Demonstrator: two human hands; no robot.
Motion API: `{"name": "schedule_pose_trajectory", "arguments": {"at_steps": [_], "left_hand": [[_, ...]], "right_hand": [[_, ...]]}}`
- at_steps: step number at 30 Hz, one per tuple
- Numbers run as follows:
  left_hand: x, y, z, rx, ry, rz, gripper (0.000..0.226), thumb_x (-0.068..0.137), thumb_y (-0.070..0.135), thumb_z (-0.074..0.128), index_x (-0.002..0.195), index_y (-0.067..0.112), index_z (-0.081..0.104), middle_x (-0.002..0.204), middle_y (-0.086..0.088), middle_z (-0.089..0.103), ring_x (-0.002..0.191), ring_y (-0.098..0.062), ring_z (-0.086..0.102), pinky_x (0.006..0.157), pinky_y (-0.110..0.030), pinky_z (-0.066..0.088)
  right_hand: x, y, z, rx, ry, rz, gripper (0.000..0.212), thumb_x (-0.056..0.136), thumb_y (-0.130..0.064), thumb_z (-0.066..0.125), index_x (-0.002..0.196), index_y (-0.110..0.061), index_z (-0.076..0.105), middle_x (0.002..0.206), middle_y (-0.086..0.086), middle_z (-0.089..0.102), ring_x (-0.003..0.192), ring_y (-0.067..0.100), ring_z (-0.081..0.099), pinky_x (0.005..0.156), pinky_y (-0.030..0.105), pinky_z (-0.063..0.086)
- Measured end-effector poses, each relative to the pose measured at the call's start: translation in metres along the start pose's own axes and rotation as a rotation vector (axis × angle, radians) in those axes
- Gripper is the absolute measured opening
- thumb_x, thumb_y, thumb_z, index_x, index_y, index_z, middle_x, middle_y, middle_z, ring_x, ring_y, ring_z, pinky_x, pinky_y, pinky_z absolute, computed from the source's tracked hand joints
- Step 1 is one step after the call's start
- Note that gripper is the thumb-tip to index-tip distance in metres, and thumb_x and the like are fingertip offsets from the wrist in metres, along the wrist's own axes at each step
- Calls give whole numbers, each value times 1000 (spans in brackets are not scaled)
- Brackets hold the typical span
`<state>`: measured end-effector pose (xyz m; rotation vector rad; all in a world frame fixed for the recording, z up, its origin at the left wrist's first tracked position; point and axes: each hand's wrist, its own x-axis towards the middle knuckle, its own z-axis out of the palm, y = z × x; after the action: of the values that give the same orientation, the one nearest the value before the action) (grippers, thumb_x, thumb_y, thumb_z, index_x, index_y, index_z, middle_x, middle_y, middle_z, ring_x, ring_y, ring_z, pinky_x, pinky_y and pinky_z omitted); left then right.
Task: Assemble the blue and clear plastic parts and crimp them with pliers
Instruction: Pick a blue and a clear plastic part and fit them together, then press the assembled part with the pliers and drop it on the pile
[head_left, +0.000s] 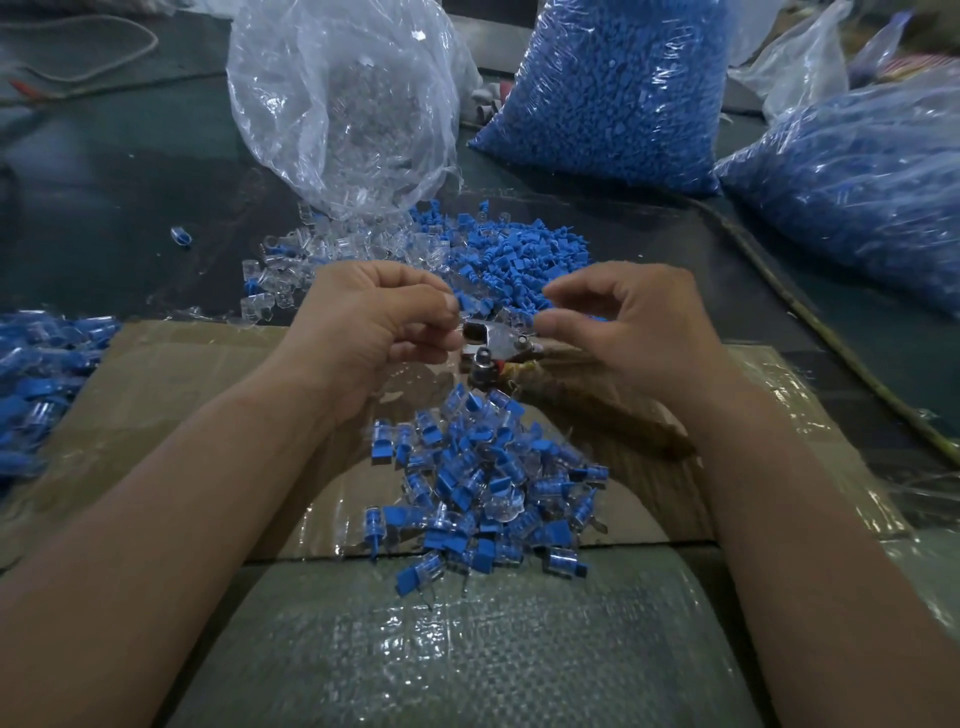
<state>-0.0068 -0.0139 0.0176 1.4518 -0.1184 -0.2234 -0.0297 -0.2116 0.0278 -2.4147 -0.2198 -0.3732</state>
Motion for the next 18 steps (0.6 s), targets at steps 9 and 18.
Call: {"name": "schedule_pose_trajectory", "arguments": {"at_steps": [9, 18], "left_hand": [[0, 1, -1, -42, 18, 15, 19, 53, 11, 67, 70, 4, 61, 54, -3, 65, 49, -14, 63, 48, -19, 52], [2, -2, -3, -52, 4, 17, 13, 61, 8, 65, 72, 4, 59, 57, -3, 66, 54, -14, 65, 50, -19, 52]], "right_hand": [[2, 10, -18, -297, -570, 195, 97, 33, -66, 63, 122, -29, 51, 95, -22, 40, 91, 4, 43, 73, 24, 34], [3, 6, -11, -421, -463, 139, 30, 65, -42, 71, 92, -33, 59, 80, -17, 46, 73, 2, 44, 58, 23, 33]]}}
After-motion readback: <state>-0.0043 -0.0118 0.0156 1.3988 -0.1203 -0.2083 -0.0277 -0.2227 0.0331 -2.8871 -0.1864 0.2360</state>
